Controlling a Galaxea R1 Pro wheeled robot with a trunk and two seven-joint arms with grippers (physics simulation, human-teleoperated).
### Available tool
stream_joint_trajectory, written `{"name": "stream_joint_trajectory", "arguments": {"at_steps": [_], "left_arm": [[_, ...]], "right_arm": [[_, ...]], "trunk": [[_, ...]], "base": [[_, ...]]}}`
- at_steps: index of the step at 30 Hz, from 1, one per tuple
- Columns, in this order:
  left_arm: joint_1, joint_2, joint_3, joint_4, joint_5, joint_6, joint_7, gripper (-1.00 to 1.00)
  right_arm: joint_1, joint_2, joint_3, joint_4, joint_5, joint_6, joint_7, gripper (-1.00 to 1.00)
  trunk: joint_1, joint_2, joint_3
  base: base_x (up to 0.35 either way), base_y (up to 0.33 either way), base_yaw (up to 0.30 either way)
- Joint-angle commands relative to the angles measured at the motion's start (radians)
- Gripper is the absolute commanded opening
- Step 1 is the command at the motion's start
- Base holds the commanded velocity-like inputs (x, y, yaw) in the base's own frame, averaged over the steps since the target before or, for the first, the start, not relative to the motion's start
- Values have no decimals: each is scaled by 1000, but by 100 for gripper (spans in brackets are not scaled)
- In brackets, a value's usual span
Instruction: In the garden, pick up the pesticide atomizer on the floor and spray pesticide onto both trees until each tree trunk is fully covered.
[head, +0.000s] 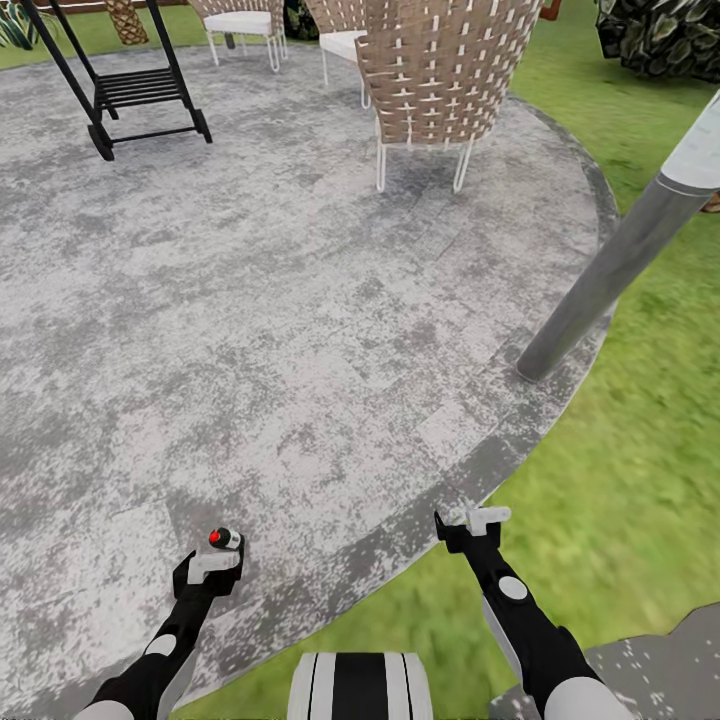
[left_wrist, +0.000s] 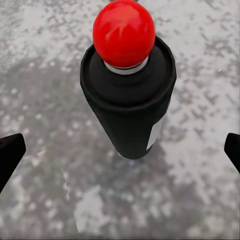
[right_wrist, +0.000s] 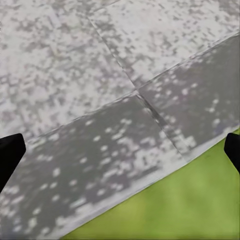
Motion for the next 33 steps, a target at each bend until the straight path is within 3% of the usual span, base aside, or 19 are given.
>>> {"name": "stream_joint_trajectory", "arguments": {"at_steps": [1, 33], "left_arm": [[0, 0, 3, 1, -3, -3, 0, 100], [0, 0, 5, 0, -3, -2, 0, 100]], "right_arm": [[0, 1, -1, 0, 9, -2, 1, 100], [0, 2, -1, 0, 9, -2, 1, 100]], "trunk": [[0, 0, -1], [0, 0, -1]], "base": [[0, 0, 0], [28, 0, 0]]}}
